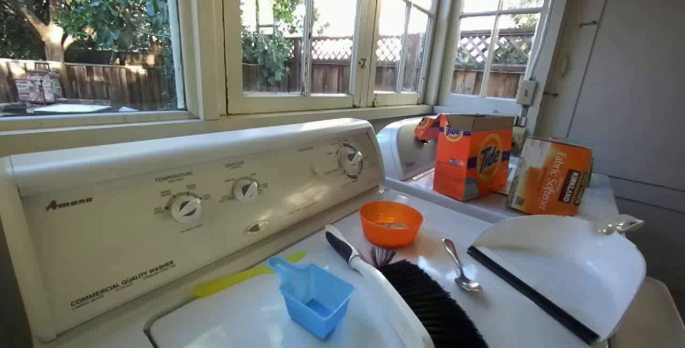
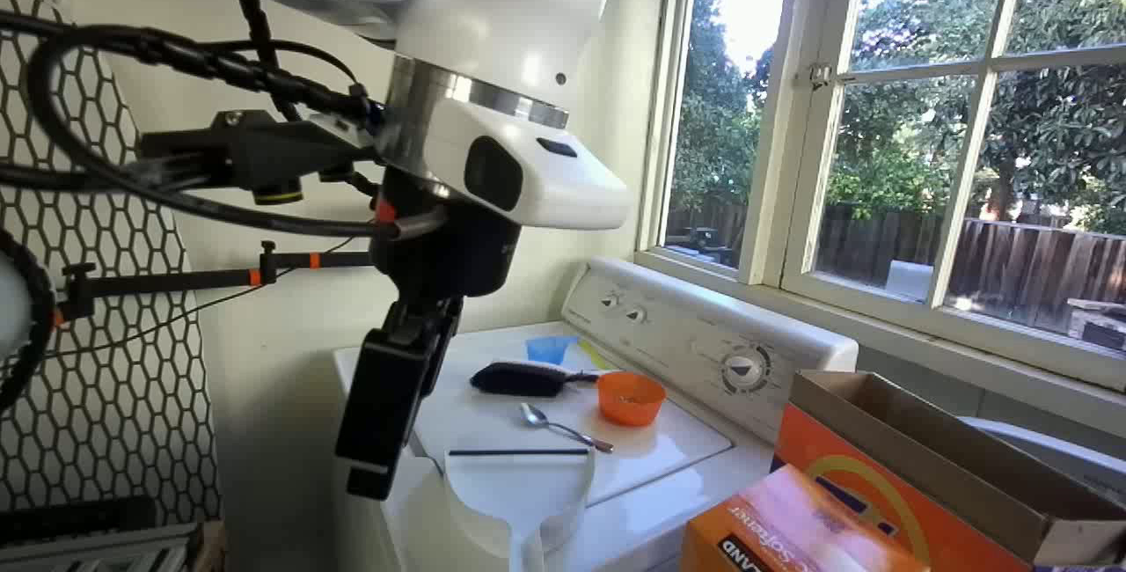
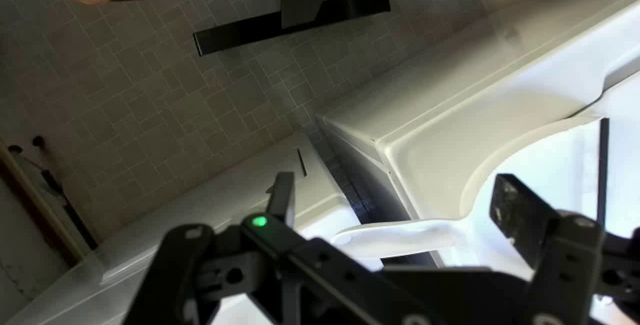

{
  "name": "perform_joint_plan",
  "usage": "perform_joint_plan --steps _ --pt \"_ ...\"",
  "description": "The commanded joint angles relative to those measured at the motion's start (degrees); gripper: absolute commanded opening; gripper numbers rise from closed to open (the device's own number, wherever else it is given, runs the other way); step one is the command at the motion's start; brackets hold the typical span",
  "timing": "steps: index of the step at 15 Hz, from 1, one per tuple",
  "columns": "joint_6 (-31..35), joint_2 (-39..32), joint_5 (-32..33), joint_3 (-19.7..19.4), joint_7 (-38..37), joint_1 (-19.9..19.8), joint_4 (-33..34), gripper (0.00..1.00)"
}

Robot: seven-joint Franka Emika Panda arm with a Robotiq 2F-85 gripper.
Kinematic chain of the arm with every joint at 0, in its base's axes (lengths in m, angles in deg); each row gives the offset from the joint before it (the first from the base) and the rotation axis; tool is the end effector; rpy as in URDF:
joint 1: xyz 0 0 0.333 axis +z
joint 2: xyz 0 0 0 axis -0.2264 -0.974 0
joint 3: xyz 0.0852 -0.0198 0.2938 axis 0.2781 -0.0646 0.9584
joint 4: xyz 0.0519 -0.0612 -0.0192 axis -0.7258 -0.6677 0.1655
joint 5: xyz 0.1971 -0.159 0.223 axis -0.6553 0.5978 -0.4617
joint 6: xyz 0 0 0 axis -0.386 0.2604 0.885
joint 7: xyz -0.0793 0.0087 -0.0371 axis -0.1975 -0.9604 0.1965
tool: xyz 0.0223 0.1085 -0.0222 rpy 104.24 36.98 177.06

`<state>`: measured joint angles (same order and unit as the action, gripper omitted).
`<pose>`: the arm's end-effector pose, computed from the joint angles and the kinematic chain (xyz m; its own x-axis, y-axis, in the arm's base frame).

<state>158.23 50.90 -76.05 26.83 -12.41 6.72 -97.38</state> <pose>0.2853 -0.0784 0.4600 0.9569 -0.2162 -0.1940 -0.2378 -0.9666 -0.0954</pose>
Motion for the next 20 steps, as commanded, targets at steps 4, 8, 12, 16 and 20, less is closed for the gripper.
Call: perform_joint_plan --steps 4,8,12,16,20 --pt "-0.1 -0.1 -0.3 0.5 0.3 -0.6 0.1 1.0" --pt "-0.1 -0.1 -0.3 0.5 0.3 -0.6 0.1 1.0" --pt "1.5 -2.4 0.2 3.7 -0.1 1.5 1.5 1.0" --pt "5.8 -5.1 1.1 8.6 0.0 4.8 3.9 1.0" --pt "12.5 -9.7 3.6 12.2 0.0 6.9 7.1 1.0"
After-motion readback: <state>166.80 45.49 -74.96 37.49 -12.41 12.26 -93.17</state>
